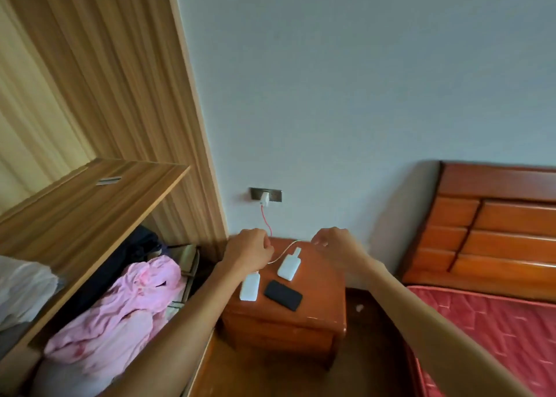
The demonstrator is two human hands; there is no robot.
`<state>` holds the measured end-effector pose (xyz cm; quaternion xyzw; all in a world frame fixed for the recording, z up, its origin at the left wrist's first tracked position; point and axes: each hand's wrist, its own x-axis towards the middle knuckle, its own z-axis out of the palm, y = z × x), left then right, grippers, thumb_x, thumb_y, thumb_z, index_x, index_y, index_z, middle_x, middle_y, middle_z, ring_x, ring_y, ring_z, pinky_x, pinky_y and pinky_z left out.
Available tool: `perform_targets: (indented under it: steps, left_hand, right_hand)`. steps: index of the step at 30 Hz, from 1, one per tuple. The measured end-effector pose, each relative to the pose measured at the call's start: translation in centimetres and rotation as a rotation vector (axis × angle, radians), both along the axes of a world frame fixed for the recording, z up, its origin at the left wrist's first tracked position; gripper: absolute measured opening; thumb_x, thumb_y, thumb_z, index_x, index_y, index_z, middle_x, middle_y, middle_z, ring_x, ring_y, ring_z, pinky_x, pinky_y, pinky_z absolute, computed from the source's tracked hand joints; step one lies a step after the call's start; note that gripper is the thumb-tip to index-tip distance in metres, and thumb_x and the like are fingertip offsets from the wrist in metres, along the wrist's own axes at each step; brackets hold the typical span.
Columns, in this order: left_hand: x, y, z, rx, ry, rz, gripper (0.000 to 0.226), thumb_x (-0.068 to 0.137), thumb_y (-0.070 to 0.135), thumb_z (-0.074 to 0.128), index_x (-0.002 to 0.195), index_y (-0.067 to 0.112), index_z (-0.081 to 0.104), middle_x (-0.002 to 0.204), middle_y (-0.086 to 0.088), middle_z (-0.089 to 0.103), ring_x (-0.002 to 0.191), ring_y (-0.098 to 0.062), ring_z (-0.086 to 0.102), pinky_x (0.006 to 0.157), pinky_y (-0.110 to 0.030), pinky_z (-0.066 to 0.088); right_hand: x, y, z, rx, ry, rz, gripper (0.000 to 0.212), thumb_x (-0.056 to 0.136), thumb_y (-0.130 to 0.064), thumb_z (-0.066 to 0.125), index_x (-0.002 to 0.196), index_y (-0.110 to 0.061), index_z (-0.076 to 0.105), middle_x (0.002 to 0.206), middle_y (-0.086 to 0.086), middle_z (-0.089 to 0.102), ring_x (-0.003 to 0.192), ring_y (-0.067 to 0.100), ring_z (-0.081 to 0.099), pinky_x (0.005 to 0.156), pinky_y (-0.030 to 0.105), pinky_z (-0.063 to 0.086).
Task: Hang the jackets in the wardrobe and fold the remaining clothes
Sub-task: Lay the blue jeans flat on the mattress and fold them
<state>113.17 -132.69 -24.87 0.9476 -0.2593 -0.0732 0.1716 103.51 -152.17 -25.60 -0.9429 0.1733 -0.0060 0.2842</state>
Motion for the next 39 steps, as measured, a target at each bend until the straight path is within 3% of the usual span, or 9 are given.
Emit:
perform_targets:
  steps: [3, 5, 9, 16, 20, 30, 34, 39]
  left_hand:
    - [-4.6, -5.6, 0.0, 0.005, 0.006, -0.114, 0.023, 0.095, 0.029, 0.051, 0.106, 0.019, 0.068, 0.107, -0.002, 0.07, 0.097, -0.023, 0.065, 0.081, -0.034, 0.052]
    - [-8.3, -9.3, -0.2, 0.023, -0.001, -0.185, 0.024, 0.096, 0.032, 0.049, 0.106, 0.019, 0.067, 0.106, -0.003, 0.07, 0.086, -0.019, 0.062, 0.074, -0.032, 0.05]
    - [-16.1, -16.8, 0.1, 0.055, 0.002, -0.367, 0.022, 0.095, 0.029, 0.048, 0.102, 0.021, 0.068, 0.101, -0.003, 0.07, 0.089, -0.022, 0.066, 0.071, -0.031, 0.051]
    - [-30.5, -29.7, 1.3, 0.037, 0.011, -0.705, 0.018, 0.088, 0.031, 0.056, 0.095, 0.025, 0.072, 0.097, 0.004, 0.073, 0.096, -0.021, 0.069, 0.082, -0.032, 0.055]
    - [-38.9, -36.3, 1.6, 0.09, -0.045, -0.925, 0.022, 0.091, 0.034, 0.057, 0.104, 0.025, 0.072, 0.103, 0.001, 0.074, 0.1, -0.023, 0.068, 0.083, -0.033, 0.054]
    - [-61.0, -48.4, 1.5, 0.114, -0.072, -1.481, 0.025, 0.089, 0.034, 0.055, 0.105, 0.025, 0.071, 0.106, 0.001, 0.073, 0.1, -0.021, 0.067, 0.088, -0.036, 0.054]
    - [-69.9, -49.3, 1.1, 0.109, -0.02, -1.703, 0.02, 0.091, 0.032, 0.056, 0.102, 0.024, 0.071, 0.097, 0.004, 0.073, 0.089, -0.016, 0.068, 0.084, -0.035, 0.056]
    - [-80.1, -47.1, -1.3, 0.164, 0.053, -1.943, 0.02, 0.088, 0.029, 0.057, 0.096, 0.021, 0.073, 0.099, -0.002, 0.075, 0.091, -0.021, 0.07, 0.084, -0.037, 0.058]
  right_hand:
    - [-7.5, -5.1, 0.2, -0.001, 0.009, -0.122, 0.029, 0.092, -0.014, 0.053, 0.112, -0.014, 0.073, 0.114, 0.004, 0.073, 0.104, 0.022, 0.068, 0.092, 0.032, 0.053]
    - [-13.1, -8.0, 0.5, 0.005, 0.01, -0.21, 0.031, 0.089, -0.013, 0.053, 0.113, -0.014, 0.073, 0.113, 0.005, 0.074, 0.106, 0.023, 0.068, 0.096, 0.035, 0.052]
    - [-24.8, -13.0, 0.6, 0.016, -0.043, -0.428, 0.031, 0.088, -0.015, 0.053, 0.111, -0.016, 0.073, 0.109, 0.003, 0.073, 0.101, 0.022, 0.068, 0.088, 0.033, 0.056]
    - [-42.9, -18.9, 0.4, 0.039, -0.049, -0.793, 0.03, 0.083, -0.013, 0.055, 0.106, -0.016, 0.074, 0.103, 0.003, 0.075, 0.096, 0.021, 0.069, 0.084, 0.031, 0.055]
    - [-52.0, -20.4, 0.1, 0.048, -0.069, -0.994, 0.029, 0.082, -0.011, 0.054, 0.103, -0.015, 0.074, 0.101, 0.002, 0.075, 0.093, 0.02, 0.07, 0.083, 0.033, 0.057]
    - [-72.9, -19.1, -0.5, 0.067, -0.121, -1.582, 0.03, 0.085, -0.01, 0.054, 0.105, -0.013, 0.076, 0.106, 0.006, 0.076, 0.1, 0.021, 0.07, 0.088, 0.03, 0.054]
    - [-79.3, -16.0, -0.9, 0.1, -0.121, -1.805, 0.032, 0.085, -0.011, 0.053, 0.107, -0.014, 0.075, 0.107, 0.007, 0.075, 0.099, 0.021, 0.069, 0.087, 0.033, 0.055]
    - [-85.7, -9.6, -2.7, 0.137, -0.053, -2.033, 0.031, 0.089, -0.013, 0.054, 0.113, -0.012, 0.072, 0.111, 0.006, 0.074, 0.105, 0.02, 0.068, 0.09, 0.03, 0.053]
